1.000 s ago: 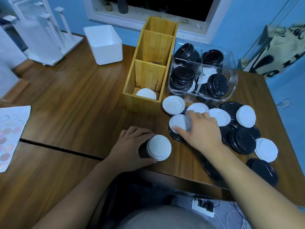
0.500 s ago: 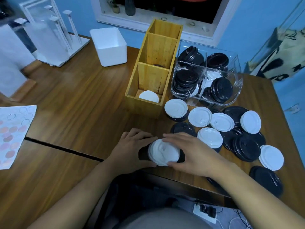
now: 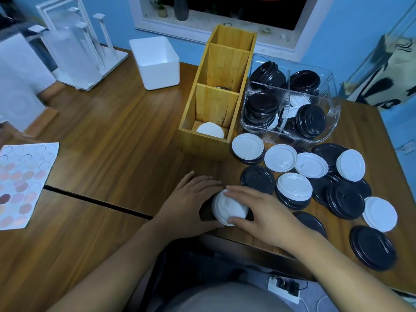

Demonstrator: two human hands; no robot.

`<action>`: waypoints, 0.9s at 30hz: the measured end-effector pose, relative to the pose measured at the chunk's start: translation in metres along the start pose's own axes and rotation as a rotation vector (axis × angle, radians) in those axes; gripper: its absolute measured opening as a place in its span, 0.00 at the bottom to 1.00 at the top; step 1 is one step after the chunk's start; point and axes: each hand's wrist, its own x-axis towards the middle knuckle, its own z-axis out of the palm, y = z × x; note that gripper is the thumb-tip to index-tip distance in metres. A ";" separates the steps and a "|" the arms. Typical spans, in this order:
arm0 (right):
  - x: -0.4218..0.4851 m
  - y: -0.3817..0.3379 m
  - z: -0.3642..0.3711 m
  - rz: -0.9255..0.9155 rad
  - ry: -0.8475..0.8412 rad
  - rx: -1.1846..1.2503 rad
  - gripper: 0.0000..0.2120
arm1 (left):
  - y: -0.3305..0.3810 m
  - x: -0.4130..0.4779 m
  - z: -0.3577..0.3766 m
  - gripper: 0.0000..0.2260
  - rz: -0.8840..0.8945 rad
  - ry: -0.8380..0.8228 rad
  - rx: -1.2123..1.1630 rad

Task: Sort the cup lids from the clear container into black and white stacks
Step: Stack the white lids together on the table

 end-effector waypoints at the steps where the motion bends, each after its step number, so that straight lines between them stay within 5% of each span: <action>1: -0.001 -0.001 0.000 0.015 0.002 -0.002 0.30 | 0.000 0.000 0.000 0.38 -0.005 -0.016 0.002; 14: 0.002 -0.008 0.002 -0.016 0.011 -0.137 0.24 | -0.004 0.000 0.001 0.36 0.011 -0.088 0.031; 18: -0.002 0.000 0.007 -0.028 -0.022 -0.122 0.32 | -0.002 0.000 0.001 0.36 0.019 -0.074 0.049; 27: -0.019 0.011 0.021 -0.037 0.163 0.161 0.30 | 0.004 -0.001 0.003 0.38 0.057 -0.071 0.079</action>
